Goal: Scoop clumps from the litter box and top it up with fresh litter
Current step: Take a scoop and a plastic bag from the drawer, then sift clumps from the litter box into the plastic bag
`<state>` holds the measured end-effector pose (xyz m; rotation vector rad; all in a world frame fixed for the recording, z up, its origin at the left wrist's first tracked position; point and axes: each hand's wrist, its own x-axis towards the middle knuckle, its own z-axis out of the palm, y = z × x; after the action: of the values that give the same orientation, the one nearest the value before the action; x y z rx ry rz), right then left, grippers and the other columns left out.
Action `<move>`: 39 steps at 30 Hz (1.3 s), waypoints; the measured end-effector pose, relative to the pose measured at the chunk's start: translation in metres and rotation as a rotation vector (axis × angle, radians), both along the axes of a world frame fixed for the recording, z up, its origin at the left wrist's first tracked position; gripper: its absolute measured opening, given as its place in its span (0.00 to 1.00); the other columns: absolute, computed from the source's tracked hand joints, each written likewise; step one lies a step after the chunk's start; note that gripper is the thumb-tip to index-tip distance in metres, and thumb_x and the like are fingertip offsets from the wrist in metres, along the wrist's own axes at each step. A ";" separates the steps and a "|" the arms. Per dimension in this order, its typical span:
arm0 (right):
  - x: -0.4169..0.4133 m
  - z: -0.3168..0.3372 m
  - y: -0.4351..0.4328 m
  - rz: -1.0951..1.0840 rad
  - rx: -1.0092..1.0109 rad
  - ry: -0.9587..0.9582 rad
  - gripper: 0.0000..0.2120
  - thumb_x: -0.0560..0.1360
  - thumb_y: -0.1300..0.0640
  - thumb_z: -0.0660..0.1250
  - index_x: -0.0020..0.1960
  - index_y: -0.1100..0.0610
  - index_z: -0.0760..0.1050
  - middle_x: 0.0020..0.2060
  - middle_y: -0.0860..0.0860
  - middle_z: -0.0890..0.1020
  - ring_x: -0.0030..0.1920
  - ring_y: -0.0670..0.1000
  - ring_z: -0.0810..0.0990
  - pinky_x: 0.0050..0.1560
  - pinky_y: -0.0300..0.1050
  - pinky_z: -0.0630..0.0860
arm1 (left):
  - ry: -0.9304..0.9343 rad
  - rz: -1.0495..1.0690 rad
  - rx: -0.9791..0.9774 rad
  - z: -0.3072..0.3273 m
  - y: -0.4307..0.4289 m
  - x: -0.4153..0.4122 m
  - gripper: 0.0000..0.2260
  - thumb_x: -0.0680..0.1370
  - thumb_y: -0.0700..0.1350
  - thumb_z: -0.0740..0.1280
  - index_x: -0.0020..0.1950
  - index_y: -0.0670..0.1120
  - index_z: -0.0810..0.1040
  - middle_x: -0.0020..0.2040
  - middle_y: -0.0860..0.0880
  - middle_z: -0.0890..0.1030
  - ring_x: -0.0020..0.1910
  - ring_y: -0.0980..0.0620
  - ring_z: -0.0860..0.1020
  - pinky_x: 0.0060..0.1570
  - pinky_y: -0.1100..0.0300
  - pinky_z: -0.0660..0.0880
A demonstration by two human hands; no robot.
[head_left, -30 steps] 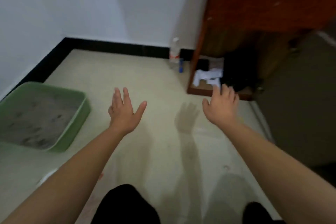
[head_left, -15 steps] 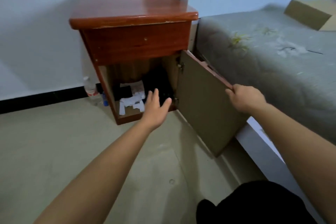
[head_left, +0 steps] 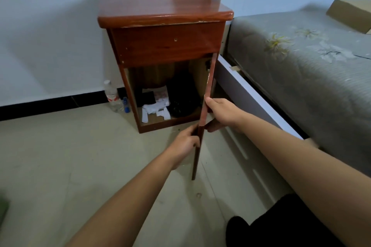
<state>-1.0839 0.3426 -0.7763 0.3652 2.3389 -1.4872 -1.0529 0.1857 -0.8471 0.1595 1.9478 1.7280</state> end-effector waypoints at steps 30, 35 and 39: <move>-0.211 -0.129 -0.061 0.538 0.938 0.963 0.27 0.81 0.52 0.57 0.79 0.55 0.58 0.80 0.61 0.47 0.78 0.67 0.43 0.76 0.64 0.50 | 0.147 0.723 -0.413 -0.002 -0.097 -0.234 0.23 0.85 0.46 0.52 0.79 0.56 0.51 0.76 0.53 0.63 0.75 0.47 0.61 0.71 0.49 0.61; -0.198 -0.131 -0.118 0.715 0.782 1.055 0.25 0.79 0.54 0.59 0.75 0.54 0.65 0.76 0.59 0.63 0.75 0.62 0.60 0.71 0.62 0.59 | 0.280 0.817 -0.712 -0.013 -0.164 -0.184 0.24 0.85 0.48 0.52 0.80 0.48 0.50 0.80 0.50 0.53 0.78 0.52 0.52 0.75 0.57 0.51; -0.171 -0.129 -0.194 0.775 0.669 0.951 0.25 0.80 0.54 0.60 0.76 0.53 0.62 0.76 0.57 0.62 0.77 0.59 0.57 0.72 0.60 0.60 | 0.273 0.876 -0.985 -0.023 -0.250 -0.112 0.24 0.85 0.51 0.52 0.79 0.45 0.55 0.80 0.47 0.54 0.78 0.50 0.52 0.75 0.56 0.49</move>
<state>-1.2554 0.1483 -0.9054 -1.2329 3.0303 -0.4720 -1.1652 -0.0642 -0.8703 -0.9710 3.1013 0.9200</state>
